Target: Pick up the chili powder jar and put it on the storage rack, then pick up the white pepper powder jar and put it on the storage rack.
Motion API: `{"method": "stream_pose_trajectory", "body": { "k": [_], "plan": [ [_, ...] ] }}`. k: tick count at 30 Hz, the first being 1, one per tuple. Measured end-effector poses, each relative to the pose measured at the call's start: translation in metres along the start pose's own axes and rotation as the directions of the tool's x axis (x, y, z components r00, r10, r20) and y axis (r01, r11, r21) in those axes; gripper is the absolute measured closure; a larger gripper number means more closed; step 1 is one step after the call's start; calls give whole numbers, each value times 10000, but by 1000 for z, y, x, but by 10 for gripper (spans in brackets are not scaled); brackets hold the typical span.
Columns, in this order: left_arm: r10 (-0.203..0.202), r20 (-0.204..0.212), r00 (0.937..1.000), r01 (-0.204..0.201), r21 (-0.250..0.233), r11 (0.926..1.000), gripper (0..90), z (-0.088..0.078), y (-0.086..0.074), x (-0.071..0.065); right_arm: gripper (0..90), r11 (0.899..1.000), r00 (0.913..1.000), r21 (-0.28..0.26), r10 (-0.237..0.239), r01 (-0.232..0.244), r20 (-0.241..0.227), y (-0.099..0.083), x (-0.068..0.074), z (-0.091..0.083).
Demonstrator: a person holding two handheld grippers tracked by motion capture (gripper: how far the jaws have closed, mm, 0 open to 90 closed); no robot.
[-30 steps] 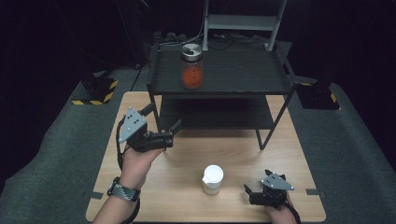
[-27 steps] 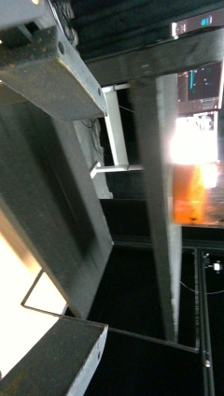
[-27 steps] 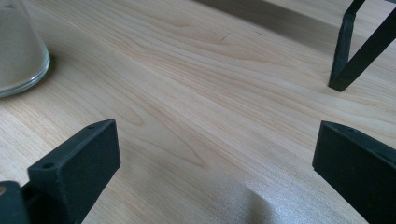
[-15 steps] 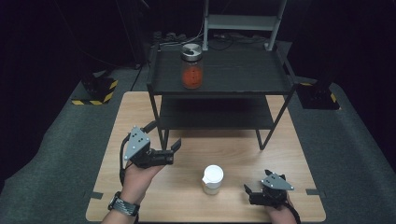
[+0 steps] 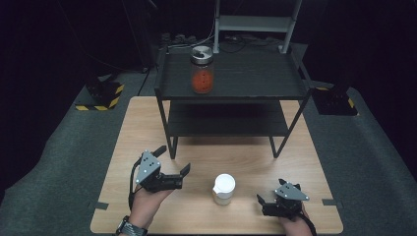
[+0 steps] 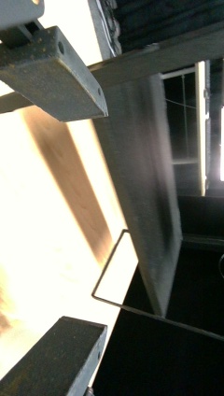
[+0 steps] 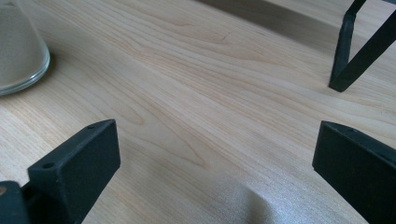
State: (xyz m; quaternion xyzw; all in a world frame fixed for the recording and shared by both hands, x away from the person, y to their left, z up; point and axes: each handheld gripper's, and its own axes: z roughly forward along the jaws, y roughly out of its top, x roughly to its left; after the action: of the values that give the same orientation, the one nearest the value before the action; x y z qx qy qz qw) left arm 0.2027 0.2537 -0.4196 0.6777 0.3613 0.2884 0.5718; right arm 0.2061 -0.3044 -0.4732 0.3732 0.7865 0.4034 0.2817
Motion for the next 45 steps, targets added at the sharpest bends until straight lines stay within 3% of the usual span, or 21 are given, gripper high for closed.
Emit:
{"method": "stream_pose_trajectory", "body": {
  "k": [15, 20, 27, 33, 35, 40, 45],
  "plan": [
    [-180, -294, 9994, 213, 1145, 9932, 5, -2, -51, -1, 0, 10000, 10000, 22, -24, 24, 69, 0, 2, 0],
    [67, -443, 9990, 6, 1629, 9866, 5, 0, -62, -4, 0, 10000, 10000, 46, 9, -9, 93, 1, 2, 0],
    [230, -564, 9981, -95, 2286, 9735, 5, 3, -67, -4, 0, 9999, 9997, 131, -1, -2, 224, 2, 4, 0],
    [872, -604, 9944, -690, 2558, 9642, 5, 5, -67, -13, 0, 9999, 9997, 149, -12, 8, 259, 2, 6, 0],
    [1145, -602, 9916, -940, 2726, 9575, 4, 7, -65, -16, 0, 9999, 9997, 138, -41, 38, 235, 2, 5, 0],
    [1304, -760, 9885, -1024, 2969, 9494, 5, 11, -62, -21, 0, 9999, 9996, 51, 121, -123, 248, 1, 4, 0],
    [1440, -666, 9873, -1163, 3135, 9424, 5, 12, -60, -22, 0, 9999, 9997, 11, 113, -113, 231, 0, 4, -1]
  ]
}}
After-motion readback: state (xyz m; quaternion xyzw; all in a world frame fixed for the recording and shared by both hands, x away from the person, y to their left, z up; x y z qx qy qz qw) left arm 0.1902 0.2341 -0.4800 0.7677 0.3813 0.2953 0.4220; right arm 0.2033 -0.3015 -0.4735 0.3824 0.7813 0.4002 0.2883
